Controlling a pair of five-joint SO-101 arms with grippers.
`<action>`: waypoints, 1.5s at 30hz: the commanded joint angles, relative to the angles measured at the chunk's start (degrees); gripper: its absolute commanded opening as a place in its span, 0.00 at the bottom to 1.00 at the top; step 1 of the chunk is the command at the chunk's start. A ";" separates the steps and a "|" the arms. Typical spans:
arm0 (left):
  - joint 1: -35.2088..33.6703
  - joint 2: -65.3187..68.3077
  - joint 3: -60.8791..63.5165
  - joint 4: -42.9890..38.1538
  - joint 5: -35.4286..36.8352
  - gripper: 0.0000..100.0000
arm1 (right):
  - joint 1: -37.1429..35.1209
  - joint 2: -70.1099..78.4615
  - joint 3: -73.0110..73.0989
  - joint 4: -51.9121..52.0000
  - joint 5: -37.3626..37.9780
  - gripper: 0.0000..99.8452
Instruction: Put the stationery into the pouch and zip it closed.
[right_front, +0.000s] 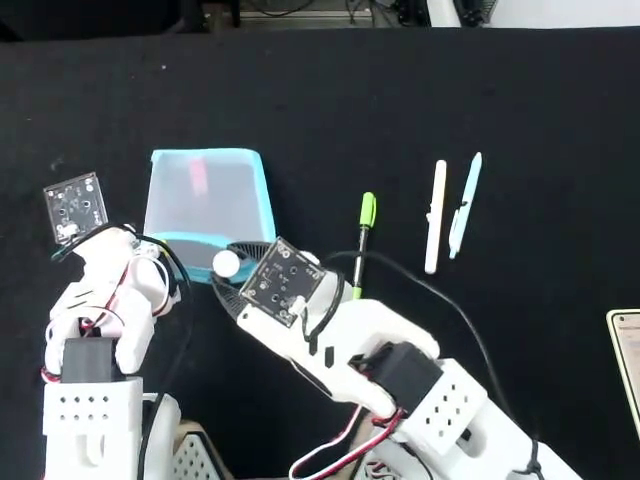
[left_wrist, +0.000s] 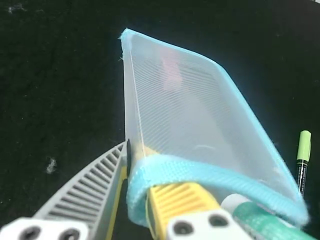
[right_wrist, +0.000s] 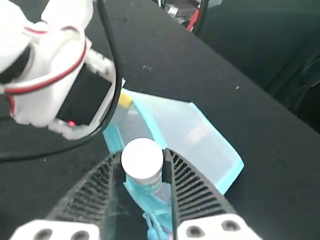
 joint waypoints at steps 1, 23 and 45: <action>-0.48 -0.70 -0.92 -0.97 0.26 0.03 | -0.53 0.04 -6.29 0.35 0.18 0.01; -0.48 -0.70 -0.92 -0.97 0.18 0.03 | -0.53 4.44 2.59 0.79 10.73 0.01; -0.48 -0.70 -0.75 -0.97 0.18 0.03 | 2.55 13.58 -21.93 12.22 2.29 0.11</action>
